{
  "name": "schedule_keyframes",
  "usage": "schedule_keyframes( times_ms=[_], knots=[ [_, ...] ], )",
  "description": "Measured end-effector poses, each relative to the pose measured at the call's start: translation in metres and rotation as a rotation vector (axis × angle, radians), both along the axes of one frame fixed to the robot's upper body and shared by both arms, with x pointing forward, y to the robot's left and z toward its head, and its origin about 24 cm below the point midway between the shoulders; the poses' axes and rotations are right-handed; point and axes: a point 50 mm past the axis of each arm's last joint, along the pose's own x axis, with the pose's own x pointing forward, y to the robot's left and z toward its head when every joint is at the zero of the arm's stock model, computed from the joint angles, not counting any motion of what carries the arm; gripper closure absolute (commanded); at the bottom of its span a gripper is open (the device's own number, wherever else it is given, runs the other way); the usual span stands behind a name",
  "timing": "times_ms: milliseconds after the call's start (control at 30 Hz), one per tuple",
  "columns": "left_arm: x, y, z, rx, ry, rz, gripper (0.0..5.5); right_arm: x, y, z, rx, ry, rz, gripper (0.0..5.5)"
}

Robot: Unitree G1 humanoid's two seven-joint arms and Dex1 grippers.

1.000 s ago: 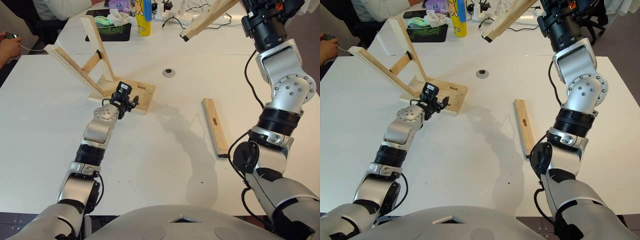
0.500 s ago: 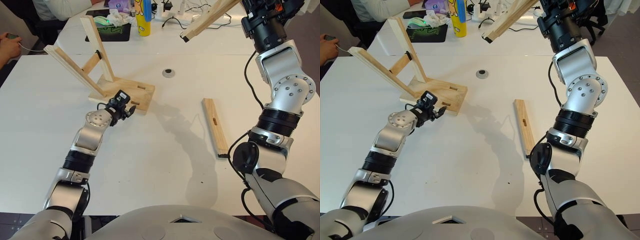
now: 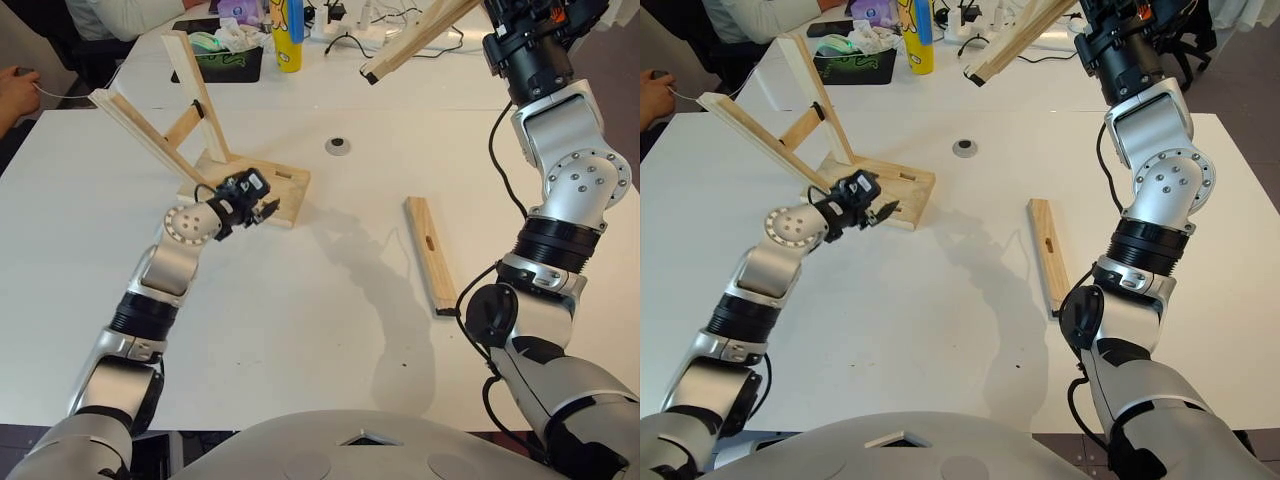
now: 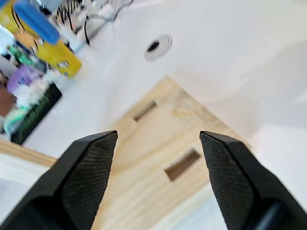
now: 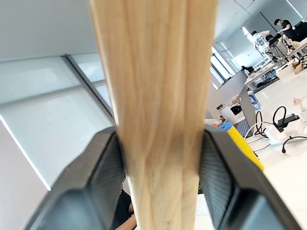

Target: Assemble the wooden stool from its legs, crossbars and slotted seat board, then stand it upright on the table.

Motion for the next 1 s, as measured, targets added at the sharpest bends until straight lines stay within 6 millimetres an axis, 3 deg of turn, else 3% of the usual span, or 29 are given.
schedule_keyframes(
  times_ms=[67,167,333,633,1000],
  knots=[
    [-0.002,-0.002,0.009,0.062,0.036,-0.116,2.3,0.0,0.0,0.0,0.0,0.0,0.0,3.39],
    [-0.004,0.001,0.004,0.139,0.13,-0.204,2.3,0.0,0.0,0.0,0.001,0.0,-0.001,3.39],
    [0.015,0.003,0.005,0.128,0.204,-0.2,2.3,0.0,0.0,0.0,0.003,0.0,0.001,3.39],
    [0.024,-0.003,-0.021,-0.001,0.455,-0.23,2.3,0.0,0.001,-0.001,0.005,0.001,0.002,3.39],
    [0.03,0.009,-0.036,0.052,0.468,-0.177,2.3,0.0,0.002,-0.001,0.008,0.001,0.005,3.39]
  ],
)
